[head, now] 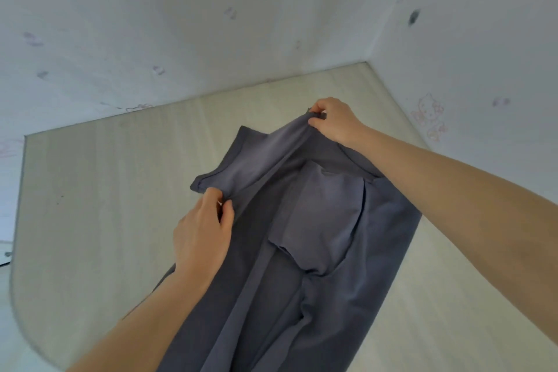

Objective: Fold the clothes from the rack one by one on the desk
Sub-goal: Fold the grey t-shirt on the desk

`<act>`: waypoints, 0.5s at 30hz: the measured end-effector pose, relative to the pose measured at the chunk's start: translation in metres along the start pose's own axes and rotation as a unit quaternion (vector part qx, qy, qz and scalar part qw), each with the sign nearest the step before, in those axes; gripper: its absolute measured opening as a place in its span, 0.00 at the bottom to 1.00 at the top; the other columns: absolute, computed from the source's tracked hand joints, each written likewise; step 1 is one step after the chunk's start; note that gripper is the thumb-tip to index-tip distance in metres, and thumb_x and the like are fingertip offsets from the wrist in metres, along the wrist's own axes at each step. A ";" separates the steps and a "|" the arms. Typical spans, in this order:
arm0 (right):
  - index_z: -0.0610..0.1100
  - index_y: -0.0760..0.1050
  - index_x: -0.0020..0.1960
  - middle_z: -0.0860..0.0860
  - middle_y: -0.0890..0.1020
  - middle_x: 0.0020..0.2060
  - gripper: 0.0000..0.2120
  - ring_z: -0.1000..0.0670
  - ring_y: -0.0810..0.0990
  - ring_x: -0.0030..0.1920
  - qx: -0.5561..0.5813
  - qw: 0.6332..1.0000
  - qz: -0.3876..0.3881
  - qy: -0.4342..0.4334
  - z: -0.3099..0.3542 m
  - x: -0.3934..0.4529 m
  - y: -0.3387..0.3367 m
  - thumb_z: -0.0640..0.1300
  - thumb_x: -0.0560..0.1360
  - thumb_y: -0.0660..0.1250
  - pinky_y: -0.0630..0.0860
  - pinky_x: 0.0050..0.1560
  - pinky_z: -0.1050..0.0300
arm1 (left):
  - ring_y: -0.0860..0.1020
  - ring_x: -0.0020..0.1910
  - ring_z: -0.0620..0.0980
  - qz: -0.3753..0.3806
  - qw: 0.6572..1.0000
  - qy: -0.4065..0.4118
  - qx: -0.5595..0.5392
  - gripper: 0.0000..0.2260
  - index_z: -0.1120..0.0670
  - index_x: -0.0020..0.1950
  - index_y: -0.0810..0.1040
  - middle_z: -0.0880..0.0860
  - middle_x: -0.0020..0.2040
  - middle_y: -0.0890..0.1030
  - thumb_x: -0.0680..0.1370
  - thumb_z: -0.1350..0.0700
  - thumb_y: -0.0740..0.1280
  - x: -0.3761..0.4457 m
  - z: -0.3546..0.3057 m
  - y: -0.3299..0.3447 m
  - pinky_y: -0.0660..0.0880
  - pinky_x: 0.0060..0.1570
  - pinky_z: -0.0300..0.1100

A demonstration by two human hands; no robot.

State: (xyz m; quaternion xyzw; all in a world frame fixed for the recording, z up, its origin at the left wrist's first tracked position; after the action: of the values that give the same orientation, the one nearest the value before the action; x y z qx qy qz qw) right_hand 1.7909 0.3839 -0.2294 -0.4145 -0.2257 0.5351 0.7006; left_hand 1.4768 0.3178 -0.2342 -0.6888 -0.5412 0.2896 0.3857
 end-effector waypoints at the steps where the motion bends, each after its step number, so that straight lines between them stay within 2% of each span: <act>1: 0.39 0.79 0.55 0.46 0.78 0.54 0.09 0.49 0.76 0.53 -0.004 1.000 -0.006 0.008 -0.009 -0.010 -0.006 0.40 0.77 0.66 0.69 0.52 0.60 | 0.74 0.30 0.49 0.005 1.000 0.022 0.002 0.06 0.53 0.46 0.71 0.48 0.34 0.75 0.81 0.52 0.61 -0.010 -0.012 0.000 0.67 0.31 0.44; 3: 0.39 0.80 0.53 0.45 0.80 0.53 0.08 0.46 0.78 0.53 -0.016 1.000 -0.008 0.026 -0.030 -0.026 -0.011 0.39 0.76 0.66 0.70 0.51 0.60 | 0.74 0.31 0.49 0.022 0.998 0.052 0.006 0.06 0.53 0.48 0.73 0.48 0.36 0.77 0.80 0.52 0.62 -0.027 -0.029 0.011 0.67 0.33 0.43; 5: 0.39 0.81 0.54 0.44 0.82 0.54 0.09 0.45 0.79 0.56 -0.034 0.998 0.018 0.050 -0.054 -0.042 -0.007 0.38 0.76 0.66 0.70 0.53 0.60 | 0.77 0.37 0.50 0.074 0.995 0.071 0.004 0.07 0.53 0.51 0.75 0.49 0.42 0.79 0.81 0.50 0.62 -0.046 -0.038 0.034 0.69 0.37 0.43; 7: 0.39 0.78 0.60 0.44 0.79 0.60 0.13 0.44 0.76 0.61 -0.072 0.992 0.078 0.073 -0.078 -0.059 0.007 0.38 0.77 0.65 0.69 0.58 0.59 | 0.77 0.46 0.48 0.153 0.984 0.088 0.013 0.10 0.52 0.58 0.74 0.48 0.49 0.78 0.80 0.49 0.62 -0.070 -0.040 0.066 0.73 0.43 0.43; 9: 0.40 0.72 0.68 0.42 0.74 0.65 0.19 0.42 0.73 0.64 -0.131 0.981 0.122 0.078 -0.092 -0.072 0.019 0.39 0.78 0.64 0.69 0.62 0.55 | 0.74 0.54 0.47 0.208 0.973 0.099 0.023 0.14 0.51 0.65 0.71 0.46 0.56 0.75 0.80 0.51 0.62 -0.090 -0.035 0.086 0.74 0.50 0.42; 12: 0.43 0.67 0.72 0.42 0.68 0.67 0.23 0.40 0.69 0.64 -0.180 0.979 0.092 0.011 -0.070 -0.087 0.023 0.37 0.78 0.60 0.70 0.64 0.49 | 0.71 0.57 0.48 0.190 0.976 0.105 0.010 0.18 0.53 0.68 0.71 0.48 0.60 0.74 0.79 0.56 0.65 -0.102 -0.023 0.082 0.74 0.53 0.43; 15: 0.45 0.69 0.69 0.46 0.69 0.66 0.21 0.43 0.66 0.65 -0.171 0.975 0.084 -0.113 -0.009 -0.118 0.040 0.34 0.78 0.58 0.68 0.63 0.52 | 0.73 0.55 0.54 0.142 0.984 0.099 0.034 0.17 0.55 0.64 0.75 0.51 0.58 0.76 0.75 0.61 0.68 -0.107 -0.002 0.058 0.75 0.53 0.50</act>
State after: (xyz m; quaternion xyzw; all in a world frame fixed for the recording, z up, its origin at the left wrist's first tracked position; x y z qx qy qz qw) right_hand 1.7371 0.2735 -0.2527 -0.4826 -0.3558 0.5889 0.5419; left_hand 1.4821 0.2072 -0.2844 -0.7702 -0.3869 0.2904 0.4156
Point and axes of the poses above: each hand's wrist, its own x-axis towards the middle knuckle, its own y-axis out of the palm, z = x × y, the point moved 10 cm from there along x, towards the middle knuckle
